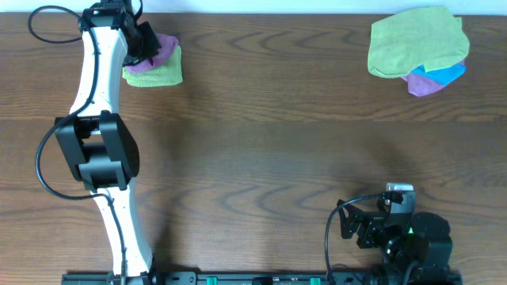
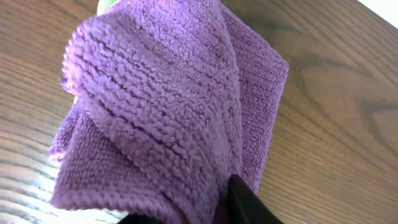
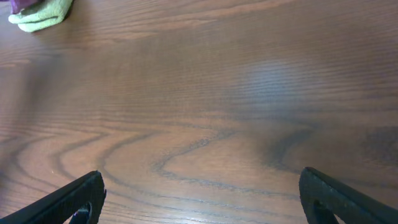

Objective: Fold the cloth
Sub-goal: 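Lower the purple cloth onto the yellow-green cloth with the left gripper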

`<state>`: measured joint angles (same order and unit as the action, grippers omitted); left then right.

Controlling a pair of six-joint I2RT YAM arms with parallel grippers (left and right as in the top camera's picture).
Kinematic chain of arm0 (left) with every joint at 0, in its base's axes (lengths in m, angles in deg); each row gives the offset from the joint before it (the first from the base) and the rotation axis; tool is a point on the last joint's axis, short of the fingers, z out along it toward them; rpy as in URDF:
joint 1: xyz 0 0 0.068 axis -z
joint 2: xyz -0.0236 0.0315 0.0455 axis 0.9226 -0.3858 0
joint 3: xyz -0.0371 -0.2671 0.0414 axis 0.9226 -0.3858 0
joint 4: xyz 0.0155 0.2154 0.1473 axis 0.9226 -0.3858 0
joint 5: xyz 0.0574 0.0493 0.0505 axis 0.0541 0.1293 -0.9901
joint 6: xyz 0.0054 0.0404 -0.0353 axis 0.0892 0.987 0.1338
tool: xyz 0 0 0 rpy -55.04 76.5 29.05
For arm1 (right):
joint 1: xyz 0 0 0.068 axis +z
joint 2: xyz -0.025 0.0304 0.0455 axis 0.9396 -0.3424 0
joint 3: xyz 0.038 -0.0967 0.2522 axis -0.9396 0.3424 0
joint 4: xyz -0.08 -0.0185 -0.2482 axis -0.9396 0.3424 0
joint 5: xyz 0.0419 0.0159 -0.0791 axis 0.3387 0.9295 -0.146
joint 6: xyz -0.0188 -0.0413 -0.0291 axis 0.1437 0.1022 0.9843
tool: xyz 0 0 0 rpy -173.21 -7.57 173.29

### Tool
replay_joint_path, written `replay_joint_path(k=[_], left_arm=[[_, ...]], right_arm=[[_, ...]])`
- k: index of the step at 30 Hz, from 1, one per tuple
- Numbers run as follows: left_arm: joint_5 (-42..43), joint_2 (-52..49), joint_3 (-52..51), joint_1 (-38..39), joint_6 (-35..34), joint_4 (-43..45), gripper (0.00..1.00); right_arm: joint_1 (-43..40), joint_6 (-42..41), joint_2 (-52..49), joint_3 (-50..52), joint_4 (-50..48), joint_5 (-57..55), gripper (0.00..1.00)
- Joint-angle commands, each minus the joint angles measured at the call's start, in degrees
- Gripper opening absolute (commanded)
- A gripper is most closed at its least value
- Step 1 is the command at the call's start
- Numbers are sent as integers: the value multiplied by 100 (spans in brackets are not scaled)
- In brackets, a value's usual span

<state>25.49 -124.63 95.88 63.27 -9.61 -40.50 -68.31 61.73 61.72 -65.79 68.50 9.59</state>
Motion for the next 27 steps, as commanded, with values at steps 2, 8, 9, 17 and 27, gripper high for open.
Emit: replay_joint_path(k=[2,8,9,17,27], left_arm=[[-127,-7,146,-13,262,-114,30],[-133,-7,146,-42,363,-173,31],[-131,-7,146,-55,378,-181,30],[-133,-7,146,-243,505,-273,30],[-269,-7,146,-452,960,-560,34]], right_arm=[[-37,-66,35,13,9,-55,99],[-37,-66,35,13,9,-55,99],[-37,-66,35,13,9,-55,99],[-37,-66,35,13,9,-55,99],[-37,-66,35,13,9,-55,99]])
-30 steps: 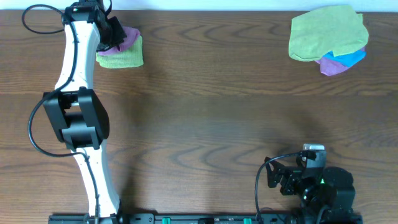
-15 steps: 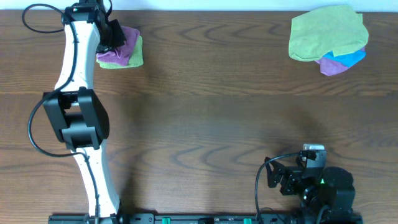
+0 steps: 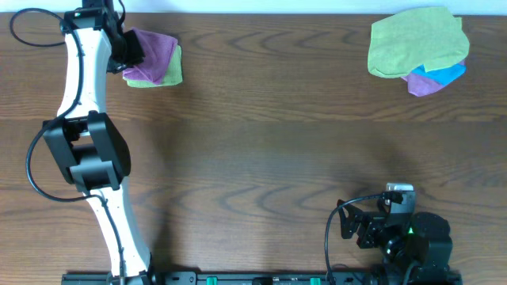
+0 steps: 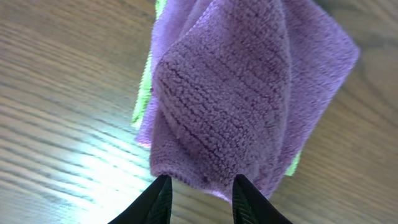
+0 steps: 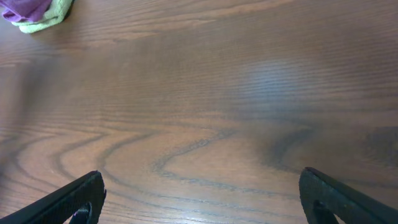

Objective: Fold the cloth
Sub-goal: 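Lower the purple cloth onto the yellow-green cloth with the left gripper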

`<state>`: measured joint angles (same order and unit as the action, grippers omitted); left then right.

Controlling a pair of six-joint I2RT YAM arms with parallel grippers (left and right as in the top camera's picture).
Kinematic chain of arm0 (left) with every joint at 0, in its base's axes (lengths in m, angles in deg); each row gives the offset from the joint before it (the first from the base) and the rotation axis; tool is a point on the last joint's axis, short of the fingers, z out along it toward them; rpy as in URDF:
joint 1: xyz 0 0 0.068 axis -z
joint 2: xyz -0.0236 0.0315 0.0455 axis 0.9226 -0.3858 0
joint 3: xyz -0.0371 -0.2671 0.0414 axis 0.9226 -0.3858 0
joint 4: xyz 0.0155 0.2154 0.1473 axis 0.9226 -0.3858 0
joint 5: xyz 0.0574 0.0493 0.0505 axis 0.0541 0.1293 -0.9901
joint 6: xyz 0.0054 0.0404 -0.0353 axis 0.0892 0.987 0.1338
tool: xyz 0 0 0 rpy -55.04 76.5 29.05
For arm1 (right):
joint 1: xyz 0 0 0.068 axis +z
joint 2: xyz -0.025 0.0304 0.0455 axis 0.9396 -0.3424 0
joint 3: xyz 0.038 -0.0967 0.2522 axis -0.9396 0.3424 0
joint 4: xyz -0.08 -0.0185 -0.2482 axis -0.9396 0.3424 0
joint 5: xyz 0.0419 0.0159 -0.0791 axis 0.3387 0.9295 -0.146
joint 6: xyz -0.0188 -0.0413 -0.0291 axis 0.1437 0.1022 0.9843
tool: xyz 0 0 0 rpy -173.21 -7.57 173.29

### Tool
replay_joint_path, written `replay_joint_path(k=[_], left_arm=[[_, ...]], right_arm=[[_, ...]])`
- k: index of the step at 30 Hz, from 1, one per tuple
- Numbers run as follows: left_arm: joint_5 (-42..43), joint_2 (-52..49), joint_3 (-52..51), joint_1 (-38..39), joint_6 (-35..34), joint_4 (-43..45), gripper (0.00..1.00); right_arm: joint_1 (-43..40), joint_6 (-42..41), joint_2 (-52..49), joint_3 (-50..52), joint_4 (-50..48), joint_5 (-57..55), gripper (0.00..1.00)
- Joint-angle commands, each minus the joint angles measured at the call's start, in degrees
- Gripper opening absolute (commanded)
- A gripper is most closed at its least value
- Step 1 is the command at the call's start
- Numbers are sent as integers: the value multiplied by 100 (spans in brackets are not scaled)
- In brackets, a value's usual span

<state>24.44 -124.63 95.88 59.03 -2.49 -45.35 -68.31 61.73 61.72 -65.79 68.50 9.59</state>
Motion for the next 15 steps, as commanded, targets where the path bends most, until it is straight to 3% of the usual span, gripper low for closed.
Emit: replay_joint_path(k=[1,9,15], left_arm=[[-210,-7,146,-33,247,-96,34],[-376,-7,146,-33,444,-210,33],[-367,-7,146,-33,435,-219,25]], right_arm=[[-37,-66,35,13,9,-55,99],[-37,-66,35,13,9,-55,99],[-37,-66,35,13,9,-55,99]])
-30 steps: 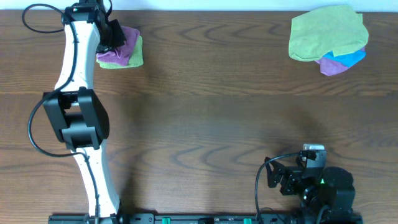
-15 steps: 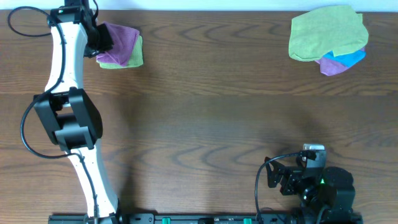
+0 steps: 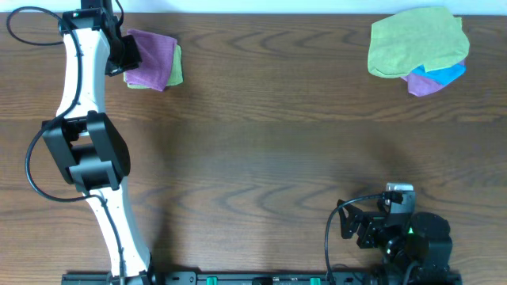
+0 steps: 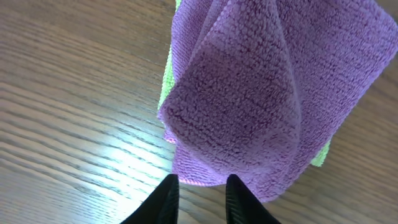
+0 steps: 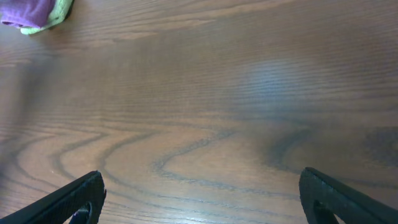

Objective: Fold the cloth
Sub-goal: 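Lower the purple cloth onto the yellow-green cloth with the left gripper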

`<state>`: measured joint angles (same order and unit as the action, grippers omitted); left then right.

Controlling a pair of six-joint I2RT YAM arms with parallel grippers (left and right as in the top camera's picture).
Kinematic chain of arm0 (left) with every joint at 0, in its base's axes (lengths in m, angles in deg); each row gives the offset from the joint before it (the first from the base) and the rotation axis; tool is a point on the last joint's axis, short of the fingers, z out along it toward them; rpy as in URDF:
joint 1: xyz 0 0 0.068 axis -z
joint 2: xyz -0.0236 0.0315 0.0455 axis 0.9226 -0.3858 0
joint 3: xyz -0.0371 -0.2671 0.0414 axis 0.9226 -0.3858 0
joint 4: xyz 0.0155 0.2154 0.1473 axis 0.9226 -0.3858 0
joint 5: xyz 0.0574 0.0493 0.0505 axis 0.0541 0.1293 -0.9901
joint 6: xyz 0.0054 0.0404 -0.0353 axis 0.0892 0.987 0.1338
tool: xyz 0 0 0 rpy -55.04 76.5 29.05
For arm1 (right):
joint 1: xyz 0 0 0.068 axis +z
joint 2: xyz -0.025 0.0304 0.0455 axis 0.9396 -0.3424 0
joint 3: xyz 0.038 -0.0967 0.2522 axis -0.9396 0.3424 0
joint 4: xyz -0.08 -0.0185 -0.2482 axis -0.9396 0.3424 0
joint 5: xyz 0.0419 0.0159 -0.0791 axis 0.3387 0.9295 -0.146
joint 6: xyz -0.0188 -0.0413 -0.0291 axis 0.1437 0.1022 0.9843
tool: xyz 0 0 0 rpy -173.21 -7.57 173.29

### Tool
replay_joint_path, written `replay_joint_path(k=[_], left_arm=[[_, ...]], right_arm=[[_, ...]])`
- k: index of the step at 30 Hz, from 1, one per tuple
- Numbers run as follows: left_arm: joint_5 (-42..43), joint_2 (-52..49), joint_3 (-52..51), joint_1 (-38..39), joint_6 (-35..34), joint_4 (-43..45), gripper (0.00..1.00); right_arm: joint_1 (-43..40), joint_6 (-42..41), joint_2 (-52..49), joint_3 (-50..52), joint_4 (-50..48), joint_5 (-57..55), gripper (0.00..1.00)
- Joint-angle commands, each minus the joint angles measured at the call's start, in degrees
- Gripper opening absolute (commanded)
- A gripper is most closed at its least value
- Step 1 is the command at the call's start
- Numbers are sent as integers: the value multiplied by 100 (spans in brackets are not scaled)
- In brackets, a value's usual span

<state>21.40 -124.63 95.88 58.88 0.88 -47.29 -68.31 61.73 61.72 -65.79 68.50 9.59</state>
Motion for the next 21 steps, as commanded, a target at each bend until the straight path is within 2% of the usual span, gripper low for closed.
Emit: replay_joint_path(k=[1,4,8,10,21], left_arm=[[7,-7,146,-17,101,-20,25],[378,-4,146,-2,35,52,21],[710,-7,146,39,-490,400,6],[723,-7,146,90,-767,656,5],[444,-581,146,369,-872,1423,6]], right_arm=[[-37,-66,35,13,9,-55,99],[-37,-66,35,13,9,-55,99],[-37,-66,35,13,9,-55,99],[-37,-66,35,13,9,-55,99],[-37,-66,35,13,9,-55,99]])
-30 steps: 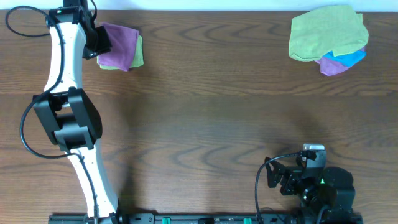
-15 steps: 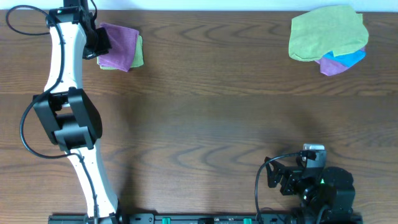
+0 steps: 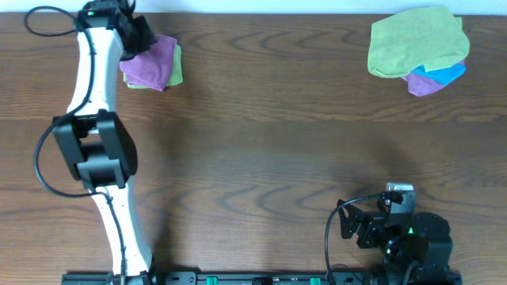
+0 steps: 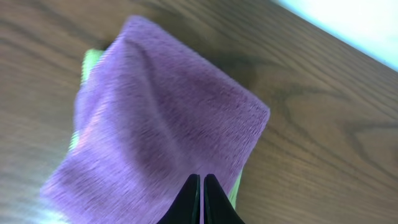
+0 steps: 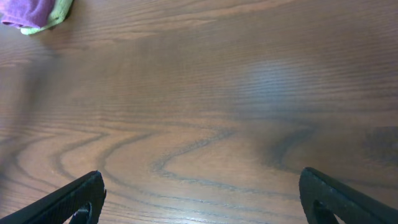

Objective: Fold the cloth
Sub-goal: 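Lower the purple cloth onto the yellow-green cloth with the left gripper, then adjust the purple cloth on the stack and open the left gripper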

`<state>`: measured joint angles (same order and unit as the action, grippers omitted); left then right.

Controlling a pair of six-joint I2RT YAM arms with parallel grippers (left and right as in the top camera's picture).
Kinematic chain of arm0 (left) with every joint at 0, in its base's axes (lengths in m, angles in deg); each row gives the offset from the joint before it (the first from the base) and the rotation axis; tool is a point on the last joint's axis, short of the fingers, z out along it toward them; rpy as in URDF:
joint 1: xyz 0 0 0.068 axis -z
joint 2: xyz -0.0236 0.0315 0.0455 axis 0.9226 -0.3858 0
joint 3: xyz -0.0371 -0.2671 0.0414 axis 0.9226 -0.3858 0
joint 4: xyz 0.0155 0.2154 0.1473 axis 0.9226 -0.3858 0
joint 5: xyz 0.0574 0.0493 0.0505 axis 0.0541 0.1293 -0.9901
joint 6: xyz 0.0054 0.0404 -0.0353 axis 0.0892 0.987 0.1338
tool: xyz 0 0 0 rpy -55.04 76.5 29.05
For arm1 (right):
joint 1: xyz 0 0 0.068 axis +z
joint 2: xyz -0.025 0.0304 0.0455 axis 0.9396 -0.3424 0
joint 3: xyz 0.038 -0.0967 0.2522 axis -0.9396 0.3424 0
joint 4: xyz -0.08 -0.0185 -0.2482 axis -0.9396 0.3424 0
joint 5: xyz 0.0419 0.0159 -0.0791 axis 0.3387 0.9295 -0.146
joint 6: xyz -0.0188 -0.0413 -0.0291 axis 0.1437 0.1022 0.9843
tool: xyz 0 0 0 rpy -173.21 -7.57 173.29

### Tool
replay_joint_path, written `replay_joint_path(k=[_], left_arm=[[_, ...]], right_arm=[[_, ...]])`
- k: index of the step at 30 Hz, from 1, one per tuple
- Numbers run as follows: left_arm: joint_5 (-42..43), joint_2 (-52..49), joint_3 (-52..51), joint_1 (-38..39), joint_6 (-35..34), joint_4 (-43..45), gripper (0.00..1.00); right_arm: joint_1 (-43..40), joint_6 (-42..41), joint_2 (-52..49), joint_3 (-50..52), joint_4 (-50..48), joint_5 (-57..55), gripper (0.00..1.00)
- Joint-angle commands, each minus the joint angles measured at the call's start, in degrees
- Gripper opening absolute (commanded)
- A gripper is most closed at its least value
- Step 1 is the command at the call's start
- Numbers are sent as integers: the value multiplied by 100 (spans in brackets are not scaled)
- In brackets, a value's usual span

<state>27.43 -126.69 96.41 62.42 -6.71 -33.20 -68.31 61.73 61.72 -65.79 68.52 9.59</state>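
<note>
A folded purple cloth [image 3: 150, 65] lies on top of a folded green cloth [image 3: 173, 75] at the table's far left. In the left wrist view the purple cloth [image 4: 155, 118] lies flat, with green cloth [image 4: 89, 61] peeking out at its edges. My left gripper [image 4: 201, 178] hovers over it, jaws shut together with nothing between them. In the overhead view the left gripper [image 3: 139, 33] is at the cloth's far left corner. My right gripper [image 5: 202, 198] stands open low over bare wood at the near right.
A loose pile lies at the far right: a green cloth [image 3: 416, 43] over a blue one [image 3: 448, 74] and a purple one [image 3: 424, 85]. The wooden table [image 3: 277, 150] spans the view. The right arm's base [image 3: 412, 237] sits at the near edge.
My left gripper's jaws, narrowly open over the purple cloth's edge before, are now shut. The gripper has shifted toward the cloth's far side. The right arm has not moved.
My left gripper was shut on a raised fold of the purple cloth over the green one. Then it stood open with the purple cloth lying let go on the green cloth. Its jaws were narrower afterwards, and now they are shut over the flat cloth.
</note>
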Motion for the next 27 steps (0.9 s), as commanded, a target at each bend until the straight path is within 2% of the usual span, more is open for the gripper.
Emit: replay_joint_path(k=[1,7,14,19,27], left_arm=[[-199,-472,94,13,-111,46,5],[-758,-916,94,4,-129,136,5],[-776,-1106,94,0,-127,275,6],[-776,-872,160,2,114,238,6],[-776,28,216,0,326,129,6]], right_arm=[[-37,-66,35,13,7,-55,99],[-37,-66,35,13,7,-55,99],[-37,-66,35,13,7,-55,99],[-37,-66,35,13,7,-55,99],[-37,-66,35,13,7,-55,99]])
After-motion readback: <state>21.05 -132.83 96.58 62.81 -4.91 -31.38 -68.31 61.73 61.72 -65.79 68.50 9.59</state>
